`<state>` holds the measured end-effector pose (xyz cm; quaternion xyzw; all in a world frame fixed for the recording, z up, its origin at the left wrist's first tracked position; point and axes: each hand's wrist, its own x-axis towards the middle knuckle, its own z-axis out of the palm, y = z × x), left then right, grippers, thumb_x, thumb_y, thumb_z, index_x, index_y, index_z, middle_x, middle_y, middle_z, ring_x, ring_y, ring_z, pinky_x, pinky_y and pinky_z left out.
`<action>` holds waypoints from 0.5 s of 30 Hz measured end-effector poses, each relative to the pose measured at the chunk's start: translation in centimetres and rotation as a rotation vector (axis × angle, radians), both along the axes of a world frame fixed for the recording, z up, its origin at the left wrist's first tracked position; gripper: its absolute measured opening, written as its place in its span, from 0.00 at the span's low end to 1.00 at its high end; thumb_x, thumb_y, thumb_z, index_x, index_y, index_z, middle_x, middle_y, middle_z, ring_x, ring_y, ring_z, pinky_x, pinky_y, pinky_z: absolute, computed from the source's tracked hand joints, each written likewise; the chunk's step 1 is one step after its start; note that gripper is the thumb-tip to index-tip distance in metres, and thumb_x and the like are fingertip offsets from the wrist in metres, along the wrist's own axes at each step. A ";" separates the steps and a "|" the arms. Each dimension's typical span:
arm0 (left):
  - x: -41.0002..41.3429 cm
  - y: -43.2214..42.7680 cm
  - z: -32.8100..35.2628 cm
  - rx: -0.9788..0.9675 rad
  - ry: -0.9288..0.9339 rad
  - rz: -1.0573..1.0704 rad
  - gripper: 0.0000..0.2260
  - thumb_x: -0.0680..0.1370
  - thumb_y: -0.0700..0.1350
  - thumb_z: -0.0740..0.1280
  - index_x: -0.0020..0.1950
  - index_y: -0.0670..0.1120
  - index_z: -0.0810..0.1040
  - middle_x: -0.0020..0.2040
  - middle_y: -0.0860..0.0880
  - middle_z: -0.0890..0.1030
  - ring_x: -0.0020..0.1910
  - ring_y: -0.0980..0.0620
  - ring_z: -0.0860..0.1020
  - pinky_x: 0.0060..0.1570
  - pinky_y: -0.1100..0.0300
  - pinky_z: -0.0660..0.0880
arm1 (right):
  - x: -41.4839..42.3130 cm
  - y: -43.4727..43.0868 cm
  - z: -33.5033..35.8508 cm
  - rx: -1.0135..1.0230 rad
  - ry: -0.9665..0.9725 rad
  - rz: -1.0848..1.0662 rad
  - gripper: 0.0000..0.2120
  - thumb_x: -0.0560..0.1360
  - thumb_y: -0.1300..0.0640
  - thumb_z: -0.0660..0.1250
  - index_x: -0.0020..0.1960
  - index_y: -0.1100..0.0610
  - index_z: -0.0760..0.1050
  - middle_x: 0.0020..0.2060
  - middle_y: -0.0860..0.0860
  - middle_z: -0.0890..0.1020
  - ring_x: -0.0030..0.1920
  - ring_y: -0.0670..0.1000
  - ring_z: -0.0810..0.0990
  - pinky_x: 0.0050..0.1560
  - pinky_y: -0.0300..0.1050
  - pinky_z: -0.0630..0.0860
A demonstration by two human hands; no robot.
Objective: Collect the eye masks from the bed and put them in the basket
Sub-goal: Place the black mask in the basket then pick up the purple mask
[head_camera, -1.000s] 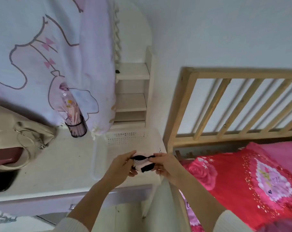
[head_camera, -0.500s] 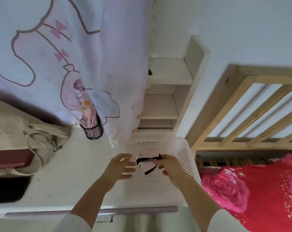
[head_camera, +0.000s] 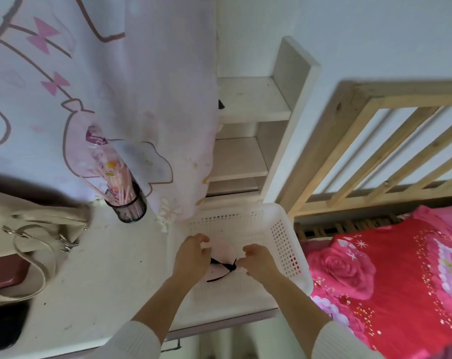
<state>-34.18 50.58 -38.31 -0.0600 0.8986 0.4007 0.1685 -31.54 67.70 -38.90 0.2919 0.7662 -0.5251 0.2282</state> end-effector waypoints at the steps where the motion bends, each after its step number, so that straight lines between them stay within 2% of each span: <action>1: -0.3 0.9 0.2 -0.003 0.036 -0.021 0.15 0.77 0.37 0.60 0.61 0.48 0.77 0.65 0.47 0.76 0.54 0.49 0.78 0.50 0.61 0.72 | 0.3 1.1 0.8 0.006 0.043 -0.015 0.25 0.68 0.62 0.71 0.64 0.60 0.73 0.60 0.55 0.75 0.60 0.55 0.76 0.59 0.48 0.76; 4: -1.0 5.5 1.2 0.015 0.155 -0.127 0.14 0.76 0.38 0.60 0.58 0.50 0.78 0.63 0.50 0.77 0.52 0.54 0.76 0.50 0.63 0.69 | 1.7 4.8 3.2 0.030 0.190 -0.098 0.12 0.70 0.63 0.70 0.53 0.57 0.77 0.51 0.55 0.80 0.51 0.55 0.80 0.49 0.46 0.77; 6: -0.8 9.7 2.0 0.050 0.222 -0.226 0.13 0.77 0.39 0.61 0.56 0.52 0.78 0.61 0.52 0.78 0.51 0.56 0.75 0.52 0.64 0.68 | 3.2 7.9 5.0 0.091 0.268 -0.152 0.10 0.71 0.63 0.69 0.53 0.58 0.78 0.49 0.54 0.82 0.50 0.55 0.82 0.48 0.46 0.78; 8: 0.0 14.7 2.9 0.103 0.248 -0.325 0.11 0.78 0.41 0.61 0.55 0.52 0.78 0.57 0.53 0.78 0.51 0.58 0.75 0.54 0.68 0.66 | 5.4 11.9 6.2 0.159 0.329 -0.198 0.10 0.73 0.65 0.67 0.54 0.60 0.79 0.47 0.54 0.84 0.46 0.53 0.83 0.46 0.38 0.79; 10: 1.5 20.2 3.7 0.127 0.283 -0.445 0.08 0.79 0.43 0.61 0.52 0.51 0.80 0.51 0.55 0.80 0.44 0.62 0.75 0.48 0.76 0.66 | 8.1 16.5 6.8 0.226 0.353 -0.268 0.10 0.74 0.66 0.65 0.54 0.62 0.79 0.45 0.54 0.84 0.40 0.48 0.80 0.38 0.30 0.75; 11: 2.4 23.0 3.9 0.122 0.309 -0.513 0.08 0.79 0.44 0.62 0.50 0.50 0.80 0.50 0.55 0.81 0.43 0.62 0.77 0.46 0.76 0.68 | 9.7 18.8 7.0 0.257 0.334 -0.319 0.09 0.74 0.65 0.66 0.53 0.61 0.80 0.43 0.53 0.83 0.37 0.46 0.79 0.36 0.30 0.73; 13: 4.7 28.5 4.0 0.114 0.351 -0.648 0.09 0.79 0.42 0.61 0.50 0.48 0.81 0.50 0.52 0.82 0.48 0.57 0.79 0.52 0.66 0.75 | 13.5 23.5 6.6 0.300 0.279 -0.438 0.08 0.72 0.63 0.67 0.49 0.56 0.81 0.40 0.49 0.83 0.35 0.44 0.79 0.35 0.33 0.74; 15: 7.5 33.9 3.4 0.130 0.338 -0.786 0.10 0.78 0.39 0.61 0.52 0.46 0.81 0.52 0.50 0.82 0.53 0.53 0.79 0.59 0.57 0.75 | 17.6 28.1 5.8 0.320 0.239 -0.556 0.08 0.71 0.62 0.68 0.48 0.55 0.81 0.37 0.47 0.83 0.34 0.45 0.78 0.36 0.38 0.75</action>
